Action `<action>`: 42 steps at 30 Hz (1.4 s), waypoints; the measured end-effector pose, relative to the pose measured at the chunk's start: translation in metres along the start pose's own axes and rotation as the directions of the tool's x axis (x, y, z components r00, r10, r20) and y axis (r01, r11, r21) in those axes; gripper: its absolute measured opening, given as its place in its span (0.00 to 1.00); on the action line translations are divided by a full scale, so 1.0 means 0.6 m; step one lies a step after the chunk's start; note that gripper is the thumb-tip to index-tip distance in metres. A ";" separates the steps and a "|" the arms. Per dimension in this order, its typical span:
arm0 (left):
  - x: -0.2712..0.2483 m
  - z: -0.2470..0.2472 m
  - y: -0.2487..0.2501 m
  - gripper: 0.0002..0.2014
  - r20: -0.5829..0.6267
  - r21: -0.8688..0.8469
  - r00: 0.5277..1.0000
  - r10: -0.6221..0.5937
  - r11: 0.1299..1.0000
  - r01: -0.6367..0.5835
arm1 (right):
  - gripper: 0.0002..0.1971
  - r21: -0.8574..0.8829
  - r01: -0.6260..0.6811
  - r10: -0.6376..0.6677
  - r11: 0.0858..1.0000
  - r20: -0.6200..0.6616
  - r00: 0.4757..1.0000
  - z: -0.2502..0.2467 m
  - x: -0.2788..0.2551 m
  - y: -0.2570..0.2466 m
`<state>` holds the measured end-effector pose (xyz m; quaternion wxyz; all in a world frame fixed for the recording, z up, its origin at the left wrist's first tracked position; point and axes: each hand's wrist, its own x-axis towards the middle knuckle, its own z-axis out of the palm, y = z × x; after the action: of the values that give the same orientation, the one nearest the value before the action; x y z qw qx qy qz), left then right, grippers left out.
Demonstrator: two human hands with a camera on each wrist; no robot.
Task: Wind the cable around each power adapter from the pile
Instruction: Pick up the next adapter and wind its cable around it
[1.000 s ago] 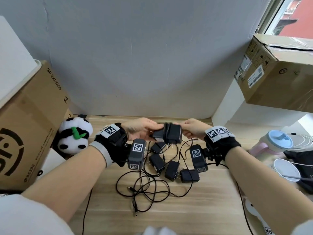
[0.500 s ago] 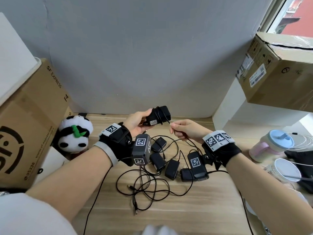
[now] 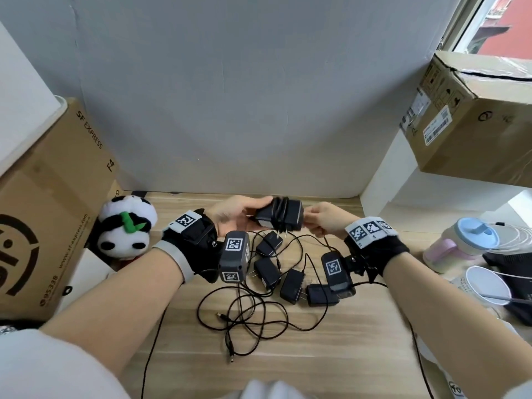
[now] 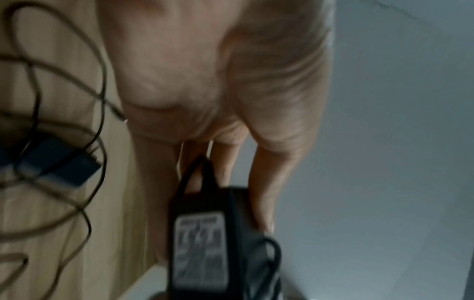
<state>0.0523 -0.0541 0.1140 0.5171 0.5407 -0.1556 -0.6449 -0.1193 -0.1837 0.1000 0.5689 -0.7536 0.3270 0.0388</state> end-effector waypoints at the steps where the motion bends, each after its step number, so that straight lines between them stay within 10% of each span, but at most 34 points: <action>1: -0.003 0.001 0.001 0.13 0.032 0.119 0.999 -0.018 0.993 0.015 | 0.17 0.030 -0.013 0.014 0.999 -0.024 1.000 -0.007 0.001 -0.006; 12: 0.016 0.009 0.007 0.13 -0.182 0.657 0.935 0.304 0.745 -0.114 | 0.14 -0.085 0.180 -0.191 0.980 -0.159 0.969 0.024 -0.007 -0.049; 15: 0.029 0.003 0.003 0.15 -0.363 0.496 0.868 0.337 0.859 -0.126 | 0.14 -0.040 0.240 -0.243 0.970 -0.106 0.964 0.037 -0.016 -0.039; 20: 0.027 -0.011 0.002 0.14 -0.409 -0.039 0.900 0.150 0.983 -0.181 | 0.15 -0.052 0.203 -0.204 0.978 -0.003 0.979 0.044 -0.020 -0.015; 33: 0.018 -0.017 -0.003 0.11 -0.200 -0.162 0.977 0.079 0.980 -0.112 | 0.17 -0.047 0.127 -0.126 0.991 0.018 0.992 0.034 -0.001 0.014; 38: -0.010 -0.014 0.002 0.22 0.151 0.275 0.983 -0.106 0.960 0.061 | 0.19 -0.004 -0.024 0.024 1.000 0.018 1.000 0.003 0.004 0.004; 42: -0.003 0.008 -0.004 0.13 -0.024 0.563 1.000 -0.012 0.826 0.023 | 0.17 0.036 0.009 -0.004 0.999 -0.133 0.991 -0.007 0.006 -0.042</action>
<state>0.0470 -0.0534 0.1149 0.3303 0.6769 -0.3289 -0.5697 -0.1045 -0.1857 0.1210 0.5595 -0.7451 0.3626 -0.0193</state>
